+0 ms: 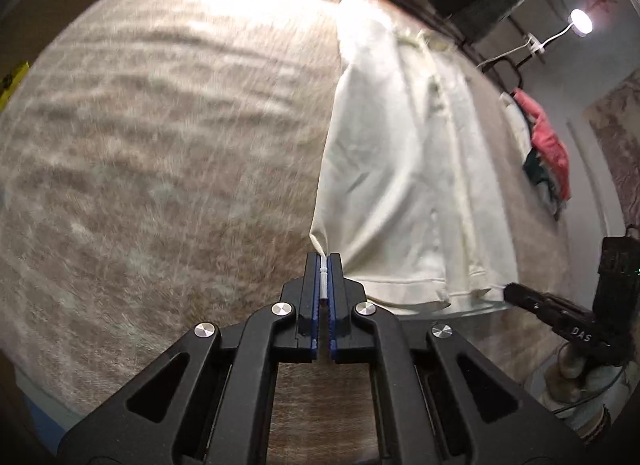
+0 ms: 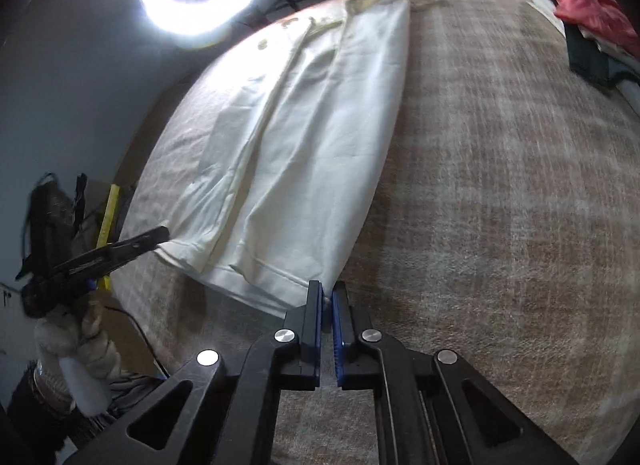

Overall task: Fold small clothes
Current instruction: 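Grasp the camisole hem with both tools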

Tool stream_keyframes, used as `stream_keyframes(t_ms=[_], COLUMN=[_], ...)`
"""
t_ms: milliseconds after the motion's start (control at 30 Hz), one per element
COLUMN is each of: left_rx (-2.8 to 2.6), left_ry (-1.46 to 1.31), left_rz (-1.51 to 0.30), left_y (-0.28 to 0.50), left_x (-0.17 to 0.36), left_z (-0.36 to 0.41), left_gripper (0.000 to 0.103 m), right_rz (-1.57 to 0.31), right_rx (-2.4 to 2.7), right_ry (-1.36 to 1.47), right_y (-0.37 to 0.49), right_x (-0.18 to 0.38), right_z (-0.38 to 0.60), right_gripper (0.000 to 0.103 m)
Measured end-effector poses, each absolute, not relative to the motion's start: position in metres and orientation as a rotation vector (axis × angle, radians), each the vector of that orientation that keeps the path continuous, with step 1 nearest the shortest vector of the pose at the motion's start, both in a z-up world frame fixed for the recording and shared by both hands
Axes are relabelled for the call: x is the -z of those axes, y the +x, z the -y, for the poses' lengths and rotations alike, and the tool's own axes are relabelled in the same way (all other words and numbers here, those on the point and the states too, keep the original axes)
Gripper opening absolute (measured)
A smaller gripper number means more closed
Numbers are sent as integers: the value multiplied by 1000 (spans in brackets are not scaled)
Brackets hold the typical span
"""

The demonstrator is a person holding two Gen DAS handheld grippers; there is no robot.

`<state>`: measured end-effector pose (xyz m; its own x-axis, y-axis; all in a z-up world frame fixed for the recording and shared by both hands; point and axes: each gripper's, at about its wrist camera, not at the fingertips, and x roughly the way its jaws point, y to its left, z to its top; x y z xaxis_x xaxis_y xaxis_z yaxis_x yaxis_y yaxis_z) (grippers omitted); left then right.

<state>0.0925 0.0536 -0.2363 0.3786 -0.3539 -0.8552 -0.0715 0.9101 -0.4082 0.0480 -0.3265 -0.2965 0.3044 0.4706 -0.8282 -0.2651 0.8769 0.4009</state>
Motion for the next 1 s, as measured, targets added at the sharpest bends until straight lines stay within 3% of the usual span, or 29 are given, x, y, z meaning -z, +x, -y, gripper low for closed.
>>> stream_keyframes(t_ms=[200, 400, 1000], left_rx=[215, 177, 190], left_ry=[-461, -452, -528], left_rz=[-1086, -1180, -1083], left_y=[86, 90, 109], left_x=[206, 240, 194], left_z=[-59, -54, -60], left_gripper=[0, 0, 0], right_rz=[-1137, -1176, -1147], right_rx=[-504, -491, -527], right_ry=[246, 228, 397], right_y=[45, 44, 59], right_x=[282, 298, 286], right_z=[330, 332, 354], right_gripper=[2, 2, 2])
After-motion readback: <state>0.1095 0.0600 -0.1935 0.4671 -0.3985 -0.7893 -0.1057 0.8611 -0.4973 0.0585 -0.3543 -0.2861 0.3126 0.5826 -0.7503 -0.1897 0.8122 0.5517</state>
